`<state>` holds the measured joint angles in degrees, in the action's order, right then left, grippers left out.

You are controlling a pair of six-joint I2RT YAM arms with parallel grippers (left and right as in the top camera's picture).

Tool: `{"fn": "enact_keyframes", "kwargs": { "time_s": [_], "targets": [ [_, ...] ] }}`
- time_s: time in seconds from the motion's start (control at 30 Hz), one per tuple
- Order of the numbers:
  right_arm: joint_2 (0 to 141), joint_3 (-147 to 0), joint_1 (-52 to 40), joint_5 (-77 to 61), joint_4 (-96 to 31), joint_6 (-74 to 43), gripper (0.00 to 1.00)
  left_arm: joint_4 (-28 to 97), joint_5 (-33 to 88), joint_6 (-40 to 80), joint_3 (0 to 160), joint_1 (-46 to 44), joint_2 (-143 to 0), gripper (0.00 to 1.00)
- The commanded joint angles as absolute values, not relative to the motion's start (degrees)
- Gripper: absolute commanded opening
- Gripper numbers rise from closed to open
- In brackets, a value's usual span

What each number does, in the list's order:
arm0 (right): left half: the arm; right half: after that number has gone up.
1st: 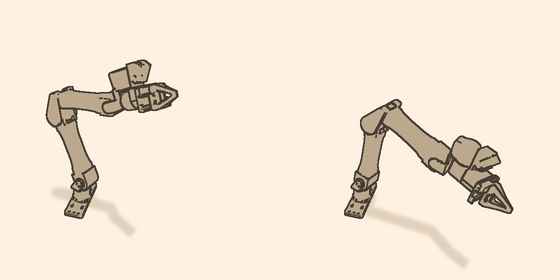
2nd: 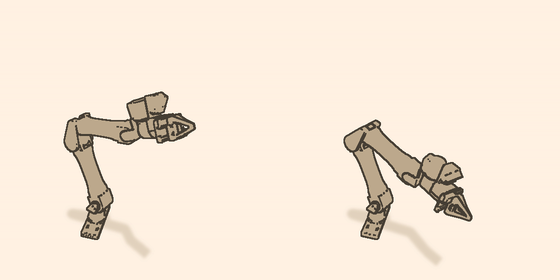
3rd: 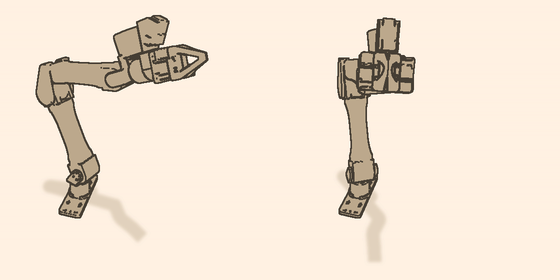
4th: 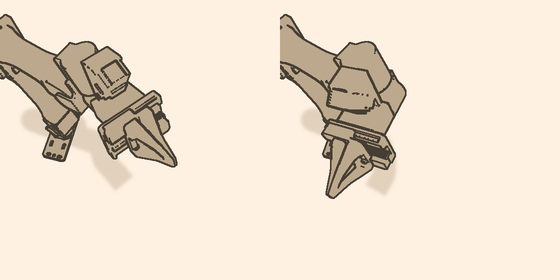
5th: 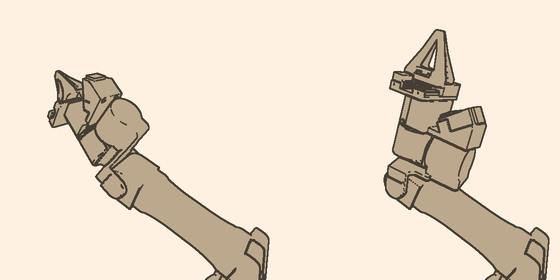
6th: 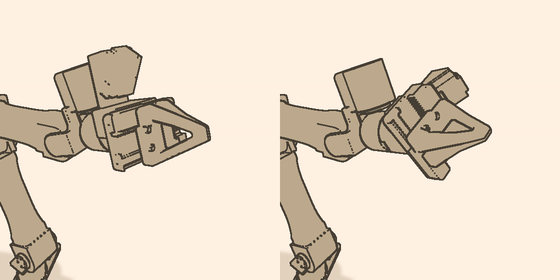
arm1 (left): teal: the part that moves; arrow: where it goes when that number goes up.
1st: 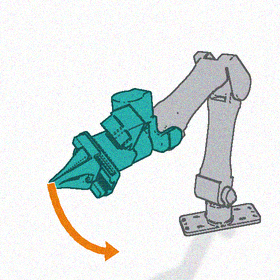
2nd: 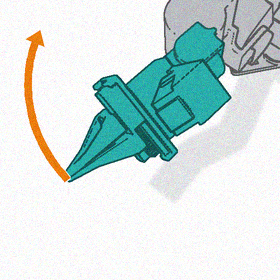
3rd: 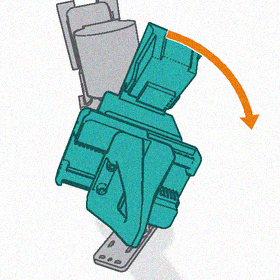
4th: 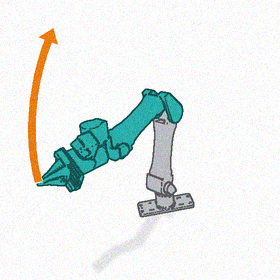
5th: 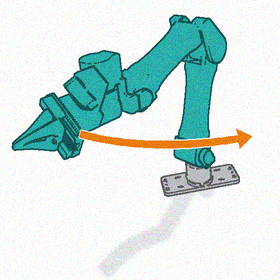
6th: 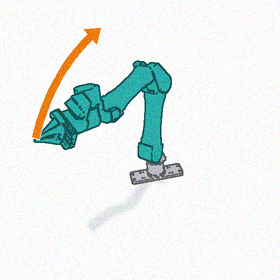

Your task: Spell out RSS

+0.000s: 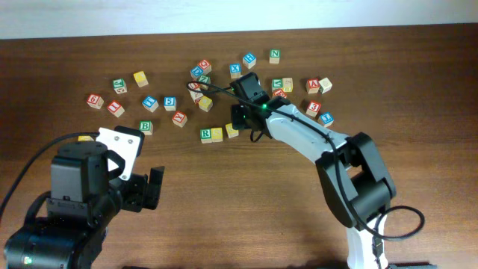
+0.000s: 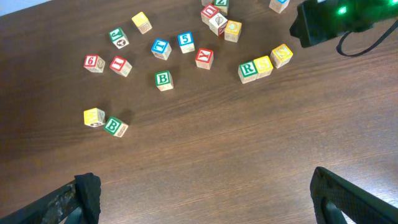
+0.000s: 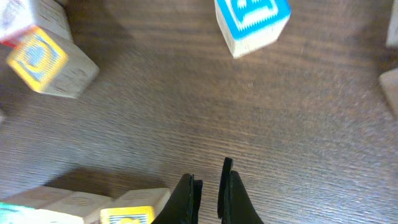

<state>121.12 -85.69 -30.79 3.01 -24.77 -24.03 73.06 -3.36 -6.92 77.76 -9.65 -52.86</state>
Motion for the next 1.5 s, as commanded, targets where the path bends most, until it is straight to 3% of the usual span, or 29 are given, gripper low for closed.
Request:
{"fn": "enact_keyframes", "kwargs": {
  "time_s": [0.0,0.43,1.03,1.3,1.4,1.47],
  "targets": [
    [123.17,-85.06,-30.68,3.07,-24.03,-24.27,0.04,72.97,-2.74,-7.86,77.65,-9.37,-52.53,0.99],
    [123.28,-85.06,-30.79,-4.43,-25.76,-24.08,0.04,72.97,-2.74,-7.86,77.65,-9.37,-52.53,0.99],
    [122.96,-85.30,-32.42,-2.37,-26.72,-24.08,0.04,72.97,-2.74,-7.86,77.65,-9.34,-52.53,0.99],
    [109.03,-98.61,-24.34,0.23,-52.38,-21.15,0.04,72.97,-2.74,-7.86,77.65,-9.34,-52.53,0.99],
    [95.50,-98.45,-26.92,0.03,-68.60,-19.92,0.04,72.97,-2.74,-7.86,77.65,-9.37,-52.53,0.99],
    [86.43,-93.27,-31.40,0.38,-70.43,-18.65,0.04,72.97,-2.74,-7.86,77.65,-9.37,-52.53,0.99]
  ]
}}
